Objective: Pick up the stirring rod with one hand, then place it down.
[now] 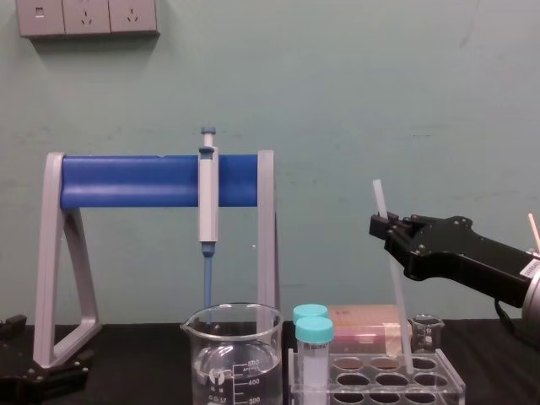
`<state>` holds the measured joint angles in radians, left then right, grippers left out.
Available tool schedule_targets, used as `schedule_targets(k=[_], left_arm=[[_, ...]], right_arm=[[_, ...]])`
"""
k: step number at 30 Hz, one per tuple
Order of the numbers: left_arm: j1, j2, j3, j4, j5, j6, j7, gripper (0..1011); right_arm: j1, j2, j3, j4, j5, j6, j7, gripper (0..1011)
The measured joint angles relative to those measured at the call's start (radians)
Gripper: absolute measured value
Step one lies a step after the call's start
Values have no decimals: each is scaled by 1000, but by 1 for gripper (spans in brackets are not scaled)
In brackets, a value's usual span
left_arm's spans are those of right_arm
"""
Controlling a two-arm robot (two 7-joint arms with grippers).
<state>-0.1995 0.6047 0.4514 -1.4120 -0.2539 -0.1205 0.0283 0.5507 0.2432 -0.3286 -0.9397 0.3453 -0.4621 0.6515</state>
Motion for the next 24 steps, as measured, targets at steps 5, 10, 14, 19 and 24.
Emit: schedule_targets(k=[5,10,14,19,24], left_arm=[[0,0,0,0,0,0,0,1001],[0,0,0,0,0,0,0,1001],[0,0,0,0,0,0,0,1001],[0,0,0,0,0,0,0,1000],[0,0,0,0,0,0,0,1000]], right_arm=[[0,0,-1,7,1,3,0,66],[-4,2,-2,14,-3,10,-7,67],[-9,5,-3,17,-11,15,-16,66],[-10,7,-4,21,-17,19,-21,66],[-11,8,-4,25,-22,21,-22,66]])
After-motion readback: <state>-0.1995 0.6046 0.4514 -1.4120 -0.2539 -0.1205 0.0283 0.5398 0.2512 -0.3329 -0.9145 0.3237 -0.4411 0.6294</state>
